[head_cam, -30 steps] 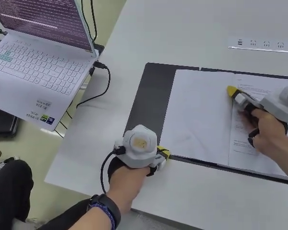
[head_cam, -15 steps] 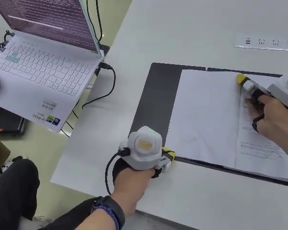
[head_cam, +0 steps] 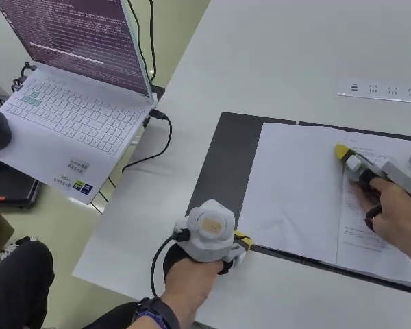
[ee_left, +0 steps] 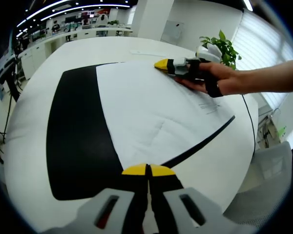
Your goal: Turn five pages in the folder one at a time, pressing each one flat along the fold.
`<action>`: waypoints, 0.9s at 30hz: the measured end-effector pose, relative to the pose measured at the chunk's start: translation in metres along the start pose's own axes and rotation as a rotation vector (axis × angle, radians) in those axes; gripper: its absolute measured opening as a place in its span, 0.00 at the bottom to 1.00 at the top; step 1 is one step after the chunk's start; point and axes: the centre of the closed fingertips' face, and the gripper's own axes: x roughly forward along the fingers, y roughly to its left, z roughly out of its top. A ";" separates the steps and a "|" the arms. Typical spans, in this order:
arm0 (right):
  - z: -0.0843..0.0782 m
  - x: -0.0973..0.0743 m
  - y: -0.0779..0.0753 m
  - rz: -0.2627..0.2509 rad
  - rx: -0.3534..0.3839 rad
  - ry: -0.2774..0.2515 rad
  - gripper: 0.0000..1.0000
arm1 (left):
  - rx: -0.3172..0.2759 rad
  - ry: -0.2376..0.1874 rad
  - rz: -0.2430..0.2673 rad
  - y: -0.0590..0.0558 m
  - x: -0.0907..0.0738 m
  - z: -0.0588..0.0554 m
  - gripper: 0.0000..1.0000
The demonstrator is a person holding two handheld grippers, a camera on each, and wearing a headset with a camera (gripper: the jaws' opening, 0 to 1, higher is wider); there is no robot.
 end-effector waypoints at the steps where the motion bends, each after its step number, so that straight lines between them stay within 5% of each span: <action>1: -0.002 -0.003 0.001 0.003 -0.004 0.001 0.00 | 0.001 0.001 0.001 0.000 0.000 0.000 0.00; 27: -0.054 -0.052 0.014 0.070 -0.053 0.091 0.00 | -0.011 -0.013 0.009 -0.001 -0.001 -0.001 0.00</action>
